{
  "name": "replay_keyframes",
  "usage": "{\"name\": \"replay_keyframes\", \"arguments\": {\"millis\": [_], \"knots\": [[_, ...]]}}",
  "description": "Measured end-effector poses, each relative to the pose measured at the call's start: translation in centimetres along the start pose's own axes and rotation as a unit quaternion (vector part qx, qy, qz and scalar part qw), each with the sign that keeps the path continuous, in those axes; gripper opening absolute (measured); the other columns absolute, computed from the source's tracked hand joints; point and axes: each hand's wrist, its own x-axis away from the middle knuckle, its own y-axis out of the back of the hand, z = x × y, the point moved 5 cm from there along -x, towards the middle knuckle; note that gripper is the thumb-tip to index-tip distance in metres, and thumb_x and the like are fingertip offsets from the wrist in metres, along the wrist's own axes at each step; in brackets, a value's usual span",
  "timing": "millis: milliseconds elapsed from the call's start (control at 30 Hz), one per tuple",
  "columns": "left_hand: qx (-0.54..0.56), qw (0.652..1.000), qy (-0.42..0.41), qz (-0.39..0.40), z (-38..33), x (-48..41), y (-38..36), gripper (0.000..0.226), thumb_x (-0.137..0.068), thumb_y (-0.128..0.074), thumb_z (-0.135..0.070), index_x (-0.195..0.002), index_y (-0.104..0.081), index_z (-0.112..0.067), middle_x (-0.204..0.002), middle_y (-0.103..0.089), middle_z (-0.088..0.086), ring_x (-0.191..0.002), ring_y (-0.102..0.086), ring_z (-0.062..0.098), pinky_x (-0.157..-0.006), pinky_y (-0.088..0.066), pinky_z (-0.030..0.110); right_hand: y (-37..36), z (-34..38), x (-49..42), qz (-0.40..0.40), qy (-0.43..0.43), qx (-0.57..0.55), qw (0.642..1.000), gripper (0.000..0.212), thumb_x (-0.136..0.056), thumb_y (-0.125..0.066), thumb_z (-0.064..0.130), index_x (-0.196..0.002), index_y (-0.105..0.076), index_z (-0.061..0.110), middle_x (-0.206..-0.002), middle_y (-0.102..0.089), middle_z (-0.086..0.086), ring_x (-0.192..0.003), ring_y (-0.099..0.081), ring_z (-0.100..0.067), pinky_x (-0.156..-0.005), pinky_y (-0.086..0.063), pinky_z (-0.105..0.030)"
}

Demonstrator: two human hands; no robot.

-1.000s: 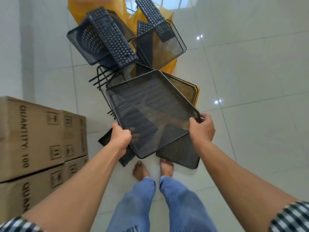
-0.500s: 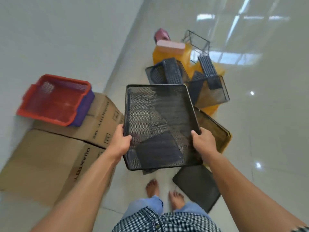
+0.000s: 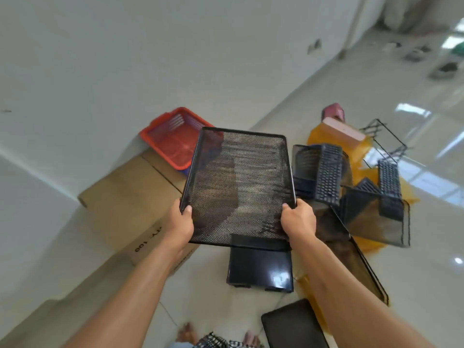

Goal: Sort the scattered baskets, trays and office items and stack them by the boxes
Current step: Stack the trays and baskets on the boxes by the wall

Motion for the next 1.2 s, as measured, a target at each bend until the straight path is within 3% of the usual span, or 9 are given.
{"name": "replay_keyframes", "arguments": {"millis": [167, 367, 500, 667, 767, 867, 1100, 1200], "knots": [[0.0, 0.996, 0.027, -0.081, 2.4, -1.3, 6.6, 0.029, -0.108, -0.041, -0.018, -0.13, -0.056, -0.011, -0.122, -0.062, 0.007, -0.115, -0.058, 0.03, -0.104, -0.047, 0.049, -5.9, 5.2, 2.1, 0.047, 0.059, 0.025, 0.997, 0.019, -0.1, -0.054, 0.021, -0.112, -0.067, 0.016, -0.106, -0.069, -0.007, -0.099, -0.061, -0.029, -0.082, -0.047, -0.033], [0.063, 0.986, 0.047, -0.148, 6.9, -2.8, 14.7, 0.028, -0.108, -0.04, -0.017, -0.129, -0.057, -0.012, -0.118, -0.062, 0.004, -0.11, -0.058, 0.025, -0.101, -0.049, 0.045, -14.5, 9.8, 6.3, 0.1, 0.098, 0.017, 0.99, 0.02, -0.099, -0.053, 0.02, -0.116, -0.065, 0.019, -0.106, -0.07, -0.004, -0.097, -0.065, -0.027, -0.087, -0.057, -0.043], [0.096, 0.978, 0.071, -0.172, 10.5, -4.6, 19.9, 0.025, -0.108, -0.04, -0.018, -0.127, -0.056, -0.016, -0.115, -0.061, 0.002, -0.106, -0.058, 0.023, -0.089, -0.049, 0.037, -20.5, 12.6, 9.4, 0.137, 0.12, 0.032, 0.983, 0.026, -0.095, -0.051, 0.015, -0.118, -0.063, 0.019, -0.11, -0.069, -0.006, -0.102, -0.064, -0.033, -0.091, -0.055, -0.05], [0.127, 0.971, 0.105, -0.175, 14.6, -7.0, 24.3, 0.019, -0.108, -0.04, -0.018, -0.117, -0.055, -0.023, -0.104, -0.06, -0.006, -0.102, -0.058, 0.019, -0.086, -0.046, 0.035, -26.1, 14.5, 12.4, 0.15, 0.11, 0.088, 0.979, 0.029, -0.082, -0.05, 0.01, -0.108, -0.058, 0.02, -0.104, -0.067, -0.007, -0.098, -0.062, -0.032, -0.088, -0.055, -0.046], [0.121, 0.97, 0.128, -0.168, 16.3, -8.7, 25.7, 0.018, -0.108, -0.039, -0.017, -0.117, -0.054, -0.022, -0.108, -0.059, -0.003, -0.102, -0.057, 0.02, -0.083, -0.045, 0.033, -28.8, 14.5, 13.0, 0.169, 0.09, 0.119, 0.974, 0.037, -0.083, -0.053, 0.012, -0.119, -0.057, 0.019, -0.107, -0.066, -0.008, -0.095, -0.061, -0.03, -0.083, -0.055, -0.04], [0.104, 0.968, 0.156, -0.166, 17.9, -10.2, 25.9, 0.016, -0.108, -0.04, -0.018, -0.116, -0.054, -0.021, -0.11, -0.059, 0.001, -0.099, -0.055, 0.021, -0.081, -0.044, 0.034, -30.5, 14.4, 12.9, 0.178, 0.083, 0.15, 0.969, 0.041, -0.085, -0.053, 0.011, -0.126, -0.053, 0.016, -0.109, -0.062, -0.008, -0.084, -0.057, -0.022, -0.067, -0.049, -0.031], [0.076, 0.959, 0.218, -0.165, 20.5, -13.8, 24.9, 0.023, -0.107, -0.042, -0.018, -0.124, -0.056, -0.011, -0.108, -0.058, 0.004, -0.097, -0.053, 0.024, -0.083, -0.042, 0.036, -34.7, 15.1, 9.8, 0.197, 0.091, 0.228, 0.949, 0.049, -0.088, -0.048, 0.005, -0.136, -0.051, 0.015, -0.112, -0.062, -0.012, -0.092, -0.057, -0.03, -0.077, -0.052, -0.036], [0.079, 0.954, 0.243, -0.155, 21.4, -15.6, 24.3, 0.025, -0.107, -0.042, -0.019, -0.128, -0.054, -0.011, -0.113, -0.059, 0.007, -0.102, -0.056, 0.027, -0.089, -0.046, 0.039, -36.9, 15.9, 7.8, 0.213, 0.1, 0.265, 0.935, 0.05, -0.09, -0.048, 0.005, -0.14, -0.049, 0.012, -0.118, -0.063, -0.014, -0.107, -0.06, -0.034, -0.083, -0.053, -0.037]]}}
